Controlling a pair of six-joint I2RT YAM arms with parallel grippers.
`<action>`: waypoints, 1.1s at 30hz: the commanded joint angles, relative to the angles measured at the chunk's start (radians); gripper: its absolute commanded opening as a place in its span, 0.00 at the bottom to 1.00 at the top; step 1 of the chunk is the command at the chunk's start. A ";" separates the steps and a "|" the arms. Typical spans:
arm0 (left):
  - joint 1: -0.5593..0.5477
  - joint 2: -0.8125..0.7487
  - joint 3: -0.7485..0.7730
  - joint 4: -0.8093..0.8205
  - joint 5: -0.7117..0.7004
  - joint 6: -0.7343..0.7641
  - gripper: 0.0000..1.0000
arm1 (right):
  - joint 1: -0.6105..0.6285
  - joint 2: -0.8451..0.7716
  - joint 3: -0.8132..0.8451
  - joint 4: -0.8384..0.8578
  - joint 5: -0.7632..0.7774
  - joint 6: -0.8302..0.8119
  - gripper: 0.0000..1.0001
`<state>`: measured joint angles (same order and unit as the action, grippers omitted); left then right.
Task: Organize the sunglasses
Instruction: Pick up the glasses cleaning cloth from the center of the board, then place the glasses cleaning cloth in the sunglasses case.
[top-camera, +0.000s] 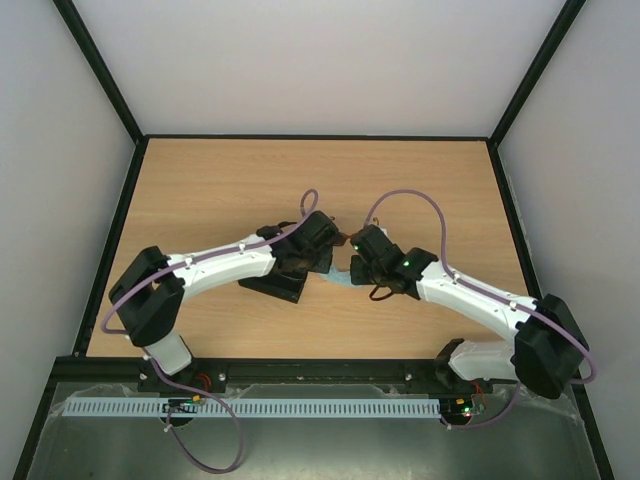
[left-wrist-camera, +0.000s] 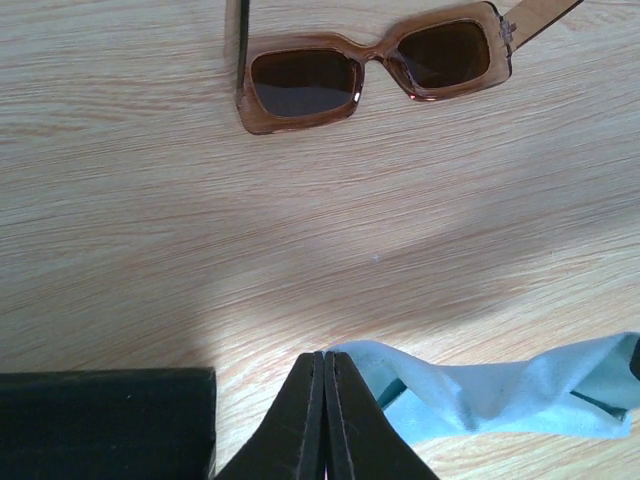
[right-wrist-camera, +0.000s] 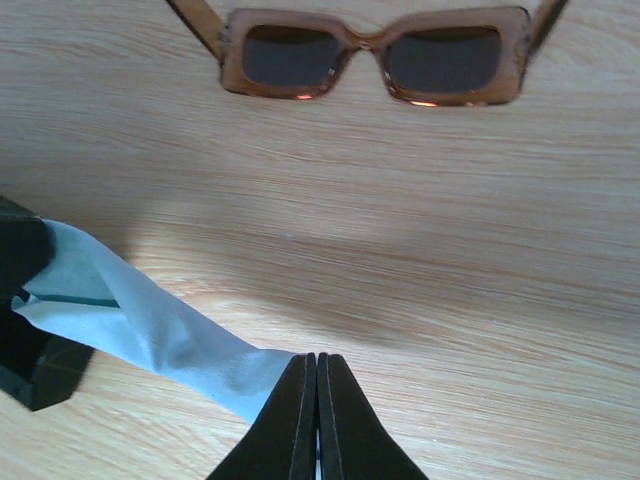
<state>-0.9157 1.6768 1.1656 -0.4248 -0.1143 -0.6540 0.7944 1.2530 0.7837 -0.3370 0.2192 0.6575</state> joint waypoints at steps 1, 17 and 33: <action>0.004 -0.066 -0.004 -0.067 -0.029 -0.024 0.02 | 0.015 0.022 0.061 -0.060 -0.030 -0.017 0.01; 0.098 -0.237 -0.095 -0.155 -0.042 -0.041 0.03 | 0.065 0.134 0.201 -0.042 -0.084 -0.013 0.01; 0.193 -0.382 -0.231 -0.193 -0.042 -0.065 0.04 | 0.125 0.339 0.338 0.017 -0.133 -0.003 0.01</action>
<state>-0.7437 1.3293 0.9691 -0.5793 -0.1436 -0.7048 0.9028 1.5475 1.0664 -0.3206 0.1024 0.6540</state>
